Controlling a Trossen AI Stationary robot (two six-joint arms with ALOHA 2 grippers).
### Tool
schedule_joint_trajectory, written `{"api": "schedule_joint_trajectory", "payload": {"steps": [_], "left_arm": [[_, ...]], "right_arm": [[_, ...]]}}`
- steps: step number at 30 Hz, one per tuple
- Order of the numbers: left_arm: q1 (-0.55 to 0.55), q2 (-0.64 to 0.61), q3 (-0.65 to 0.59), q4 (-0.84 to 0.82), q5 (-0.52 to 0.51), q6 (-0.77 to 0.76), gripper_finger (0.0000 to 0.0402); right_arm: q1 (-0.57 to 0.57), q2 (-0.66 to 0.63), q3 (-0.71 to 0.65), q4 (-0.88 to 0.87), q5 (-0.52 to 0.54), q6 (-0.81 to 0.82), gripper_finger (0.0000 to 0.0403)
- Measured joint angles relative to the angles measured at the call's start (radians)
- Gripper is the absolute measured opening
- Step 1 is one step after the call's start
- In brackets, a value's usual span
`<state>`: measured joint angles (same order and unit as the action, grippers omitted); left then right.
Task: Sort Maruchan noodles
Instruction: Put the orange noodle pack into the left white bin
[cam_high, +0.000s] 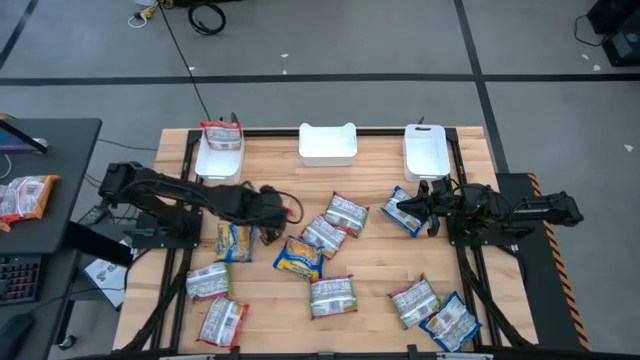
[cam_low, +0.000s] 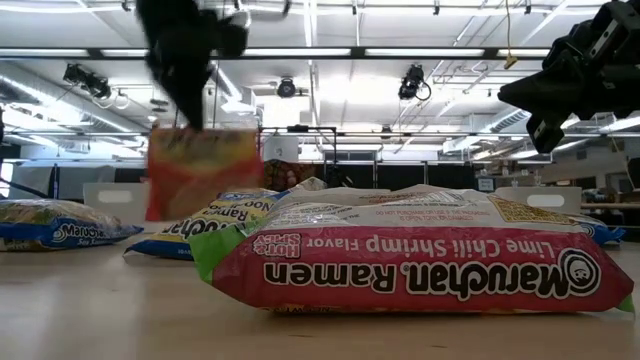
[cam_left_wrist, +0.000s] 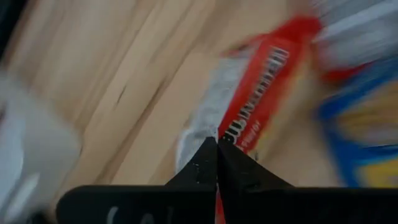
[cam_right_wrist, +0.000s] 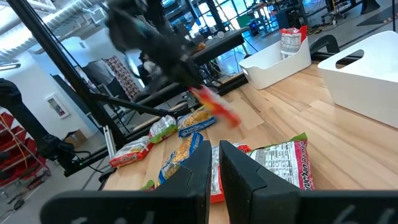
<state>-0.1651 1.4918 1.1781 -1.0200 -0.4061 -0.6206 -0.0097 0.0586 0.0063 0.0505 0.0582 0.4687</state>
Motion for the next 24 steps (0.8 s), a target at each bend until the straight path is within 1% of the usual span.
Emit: {"api": "schedule_joint_trajectory", "payload": {"steps": [3,6,9,15,18,21,24], "left_arm": [[-0.023,0.000,0.089,0.018,0.003,0.086,0.0003],[-0.042,-0.002,0.130,0.017,0.019,0.113,0.0003],[-0.068,-0.002,0.123,0.014,0.033,0.101,0.0003],[-0.111,-0.001,0.090,0.005,0.027,0.020,0.0002],[-0.101,-0.009,0.090,-0.042,-0.036,-0.071,0.0002],[-0.049,-0.047,0.091,-0.169,-0.134,-0.249,0.0002],[0.018,-0.093,0.091,-0.263,-0.201,-0.437,0.0002]], "right_arm": [[0.000,0.000,0.000,0.000,0.000,0.000,0.0037],[0.000,0.000,0.000,0.000,0.000,0.000,0.0037],[0.000,0.000,0.000,0.000,0.000,0.000,0.0037],[0.000,0.000,0.000,0.000,0.000,0.000,0.0037],[0.000,0.000,0.000,0.000,0.000,0.000,0.0037],[0.000,0.000,0.000,0.000,0.000,0.000,0.0037],[0.000,0.000,0.000,0.000,0.000,0.000,0.0037]]}}
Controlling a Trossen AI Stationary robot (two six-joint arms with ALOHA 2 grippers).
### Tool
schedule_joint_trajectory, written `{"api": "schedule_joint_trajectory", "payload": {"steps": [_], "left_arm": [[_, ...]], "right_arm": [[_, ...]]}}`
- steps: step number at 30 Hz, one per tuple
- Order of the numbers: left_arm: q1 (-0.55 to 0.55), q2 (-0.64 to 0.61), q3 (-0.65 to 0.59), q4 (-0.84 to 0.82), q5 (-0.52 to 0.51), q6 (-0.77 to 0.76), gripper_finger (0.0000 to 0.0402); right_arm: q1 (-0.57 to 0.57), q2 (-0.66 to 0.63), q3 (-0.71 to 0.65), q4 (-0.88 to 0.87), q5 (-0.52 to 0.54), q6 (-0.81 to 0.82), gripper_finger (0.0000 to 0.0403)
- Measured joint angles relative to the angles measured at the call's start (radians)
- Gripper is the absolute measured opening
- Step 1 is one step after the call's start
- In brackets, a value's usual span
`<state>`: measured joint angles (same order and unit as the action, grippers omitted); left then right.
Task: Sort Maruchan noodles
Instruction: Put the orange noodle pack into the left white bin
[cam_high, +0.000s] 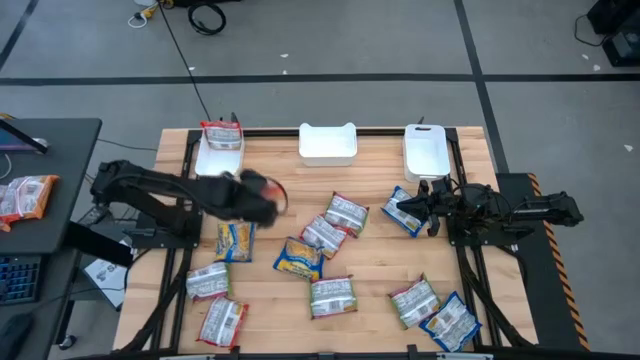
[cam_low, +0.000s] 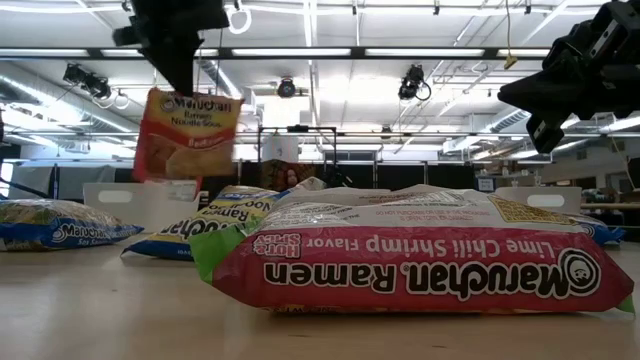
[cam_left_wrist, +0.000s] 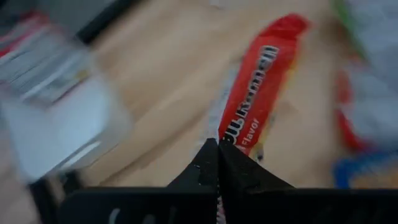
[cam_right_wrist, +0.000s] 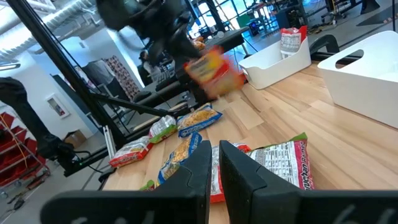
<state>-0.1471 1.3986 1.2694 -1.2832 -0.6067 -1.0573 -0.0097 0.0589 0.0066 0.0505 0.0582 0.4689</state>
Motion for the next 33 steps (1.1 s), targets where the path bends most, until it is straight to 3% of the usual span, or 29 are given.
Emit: {"api": "schedule_joint_trajectory", "payload": {"steps": [9,14,21,25,28,33], "left_arm": [[0.175,-0.161,0.000,-0.011,-0.195,-0.325,0.0002],[0.212,-0.178,-0.042,-0.002,-0.414,-0.685,0.0002],[0.278,-0.177,-0.178,0.084,-0.396,-1.013,0.0005],[0.302,-0.177,-0.260,0.133,-0.450,-1.221,0.0007],[0.360,-0.175,-0.314,0.233,-0.468,-1.239,0.0008],[0.469,-0.176,-0.352,0.248,-0.469,-1.216,0.0009]], "right_arm": [[0.000,0.000,0.000,0.003,-0.004,0.000,0.0037],[0.000,0.000,0.000,0.009,-0.006,0.000,0.0037],[0.000,0.000,0.000,0.008,-0.006,0.000,0.0037],[0.000,0.000,0.000,0.008,-0.007,0.000,0.0037],[0.000,0.000,0.000,0.008,-0.007,0.000,0.0037],[0.000,0.000,0.000,0.008,-0.007,0.000,0.0037]]}}
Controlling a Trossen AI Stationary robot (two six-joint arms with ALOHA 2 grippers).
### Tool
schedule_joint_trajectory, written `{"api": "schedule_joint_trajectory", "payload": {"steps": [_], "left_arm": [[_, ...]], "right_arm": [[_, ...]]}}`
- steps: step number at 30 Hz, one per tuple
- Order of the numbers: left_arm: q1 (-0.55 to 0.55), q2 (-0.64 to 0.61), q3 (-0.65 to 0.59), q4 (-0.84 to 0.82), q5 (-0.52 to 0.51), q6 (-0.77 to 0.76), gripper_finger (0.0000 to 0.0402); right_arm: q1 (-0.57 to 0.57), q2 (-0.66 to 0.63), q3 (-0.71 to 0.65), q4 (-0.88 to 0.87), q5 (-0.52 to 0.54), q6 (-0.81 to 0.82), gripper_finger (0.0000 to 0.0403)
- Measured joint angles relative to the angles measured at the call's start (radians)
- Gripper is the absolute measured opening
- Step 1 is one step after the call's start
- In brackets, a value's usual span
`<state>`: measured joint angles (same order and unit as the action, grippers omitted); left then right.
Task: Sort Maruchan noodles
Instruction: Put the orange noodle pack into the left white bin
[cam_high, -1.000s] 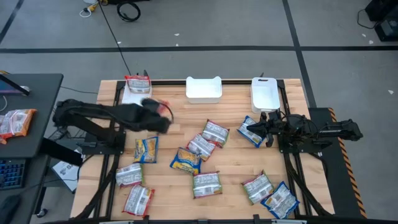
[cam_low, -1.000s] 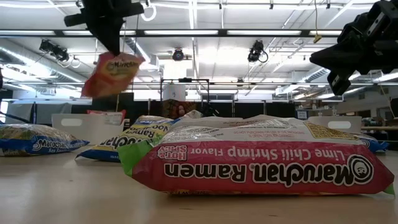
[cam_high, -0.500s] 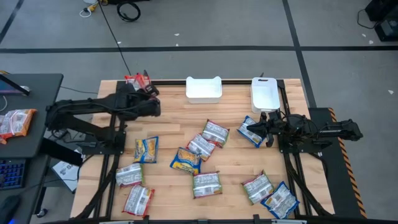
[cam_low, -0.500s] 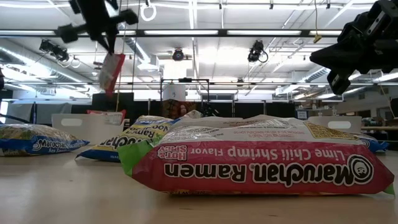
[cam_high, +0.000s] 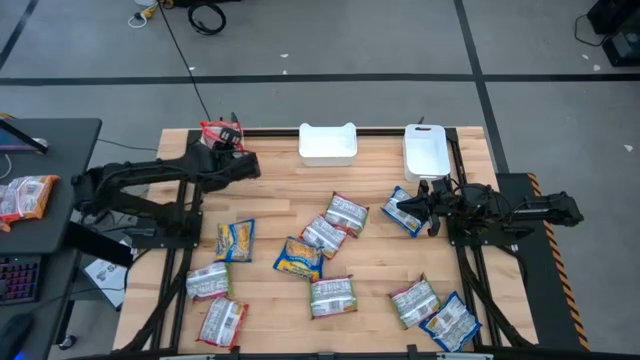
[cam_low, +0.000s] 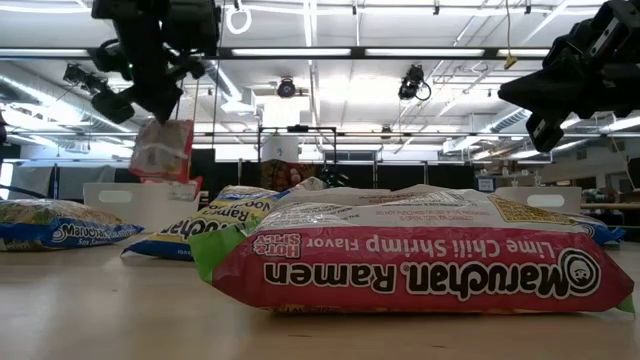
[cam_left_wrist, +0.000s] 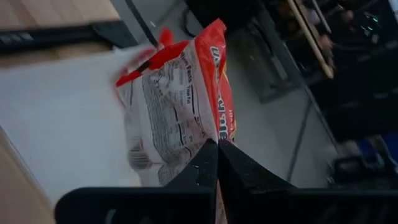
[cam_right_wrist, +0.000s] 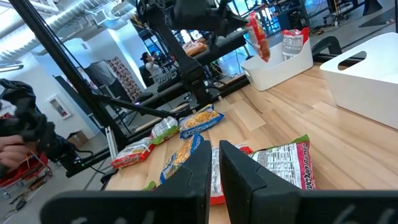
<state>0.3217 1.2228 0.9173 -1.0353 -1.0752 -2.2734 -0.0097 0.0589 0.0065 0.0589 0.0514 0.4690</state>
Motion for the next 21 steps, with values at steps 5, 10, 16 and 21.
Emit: {"api": "schedule_joint_trajectory", "payload": {"steps": [5,10,16,21], "left_arm": [[0.119,0.000,-0.031,-0.003,0.048,0.103,0.0010],[0.195,0.001,-0.111,0.123,0.082,0.146,0.0011],[0.280,0.001,-0.237,0.457,0.139,0.272,0.0011],[0.344,0.002,-0.298,0.742,0.198,0.445,0.0011]], "right_arm": [[0.000,0.000,0.000,0.000,0.000,0.000,0.0037],[0.000,0.000,0.000,0.000,0.000,0.000,0.0037],[0.000,0.000,0.000,0.000,0.000,0.000,0.0037],[0.000,0.000,0.000,0.000,0.000,0.000,0.0037]]}}
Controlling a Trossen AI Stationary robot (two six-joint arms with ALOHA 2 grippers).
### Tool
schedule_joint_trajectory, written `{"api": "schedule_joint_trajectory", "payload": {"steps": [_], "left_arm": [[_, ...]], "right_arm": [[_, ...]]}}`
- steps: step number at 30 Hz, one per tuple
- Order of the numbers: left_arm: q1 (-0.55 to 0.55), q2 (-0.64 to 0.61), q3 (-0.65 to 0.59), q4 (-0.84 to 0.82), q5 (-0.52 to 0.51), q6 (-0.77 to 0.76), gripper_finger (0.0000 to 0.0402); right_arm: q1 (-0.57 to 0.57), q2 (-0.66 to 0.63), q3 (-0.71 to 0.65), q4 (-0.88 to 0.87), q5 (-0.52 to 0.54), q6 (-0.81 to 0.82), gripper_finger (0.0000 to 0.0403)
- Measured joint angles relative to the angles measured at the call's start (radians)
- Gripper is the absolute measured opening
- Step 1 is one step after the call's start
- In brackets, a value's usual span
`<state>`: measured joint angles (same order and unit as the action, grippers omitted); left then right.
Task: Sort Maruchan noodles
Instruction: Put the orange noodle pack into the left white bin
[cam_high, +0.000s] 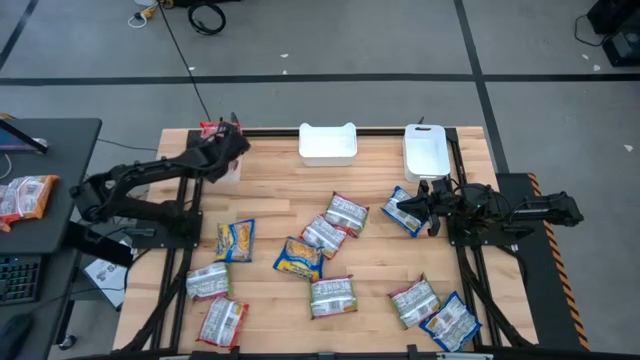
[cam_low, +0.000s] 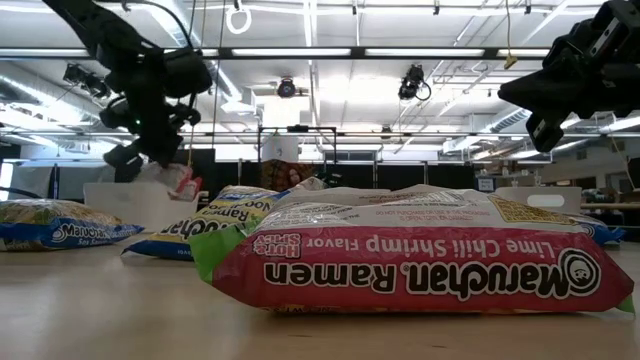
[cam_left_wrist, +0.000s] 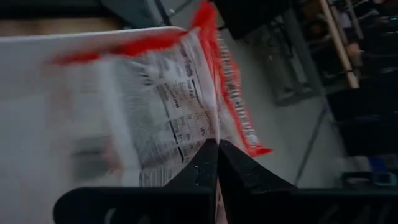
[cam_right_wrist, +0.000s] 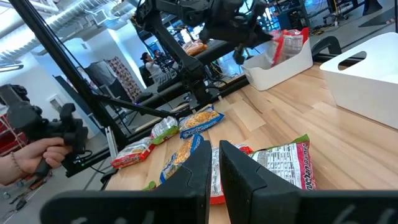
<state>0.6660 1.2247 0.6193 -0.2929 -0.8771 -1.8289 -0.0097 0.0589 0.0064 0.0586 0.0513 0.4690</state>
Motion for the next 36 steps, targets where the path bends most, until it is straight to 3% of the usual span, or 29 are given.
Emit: {"api": "schedule_joint_trajectory", "payload": {"steps": [5,22,27,36], "left_arm": [[0.047,0.000,-0.005,0.114,0.009,0.121,0.0011],[0.133,0.057,-0.005,0.059,0.059,0.160,0.0015],[0.154,0.058,-0.005,0.070,0.098,0.221,0.0046],[0.186,0.052,-0.005,0.187,0.212,0.416,0.0137]], "right_arm": [[0.000,0.000,0.000,0.000,0.000,0.000,0.0037],[0.000,0.000,0.000,0.000,0.000,0.000,0.0037],[0.000,0.000,0.000,0.000,0.000,0.000,0.0037],[0.000,0.000,0.000,0.000,0.000,0.000,0.0037]]}}
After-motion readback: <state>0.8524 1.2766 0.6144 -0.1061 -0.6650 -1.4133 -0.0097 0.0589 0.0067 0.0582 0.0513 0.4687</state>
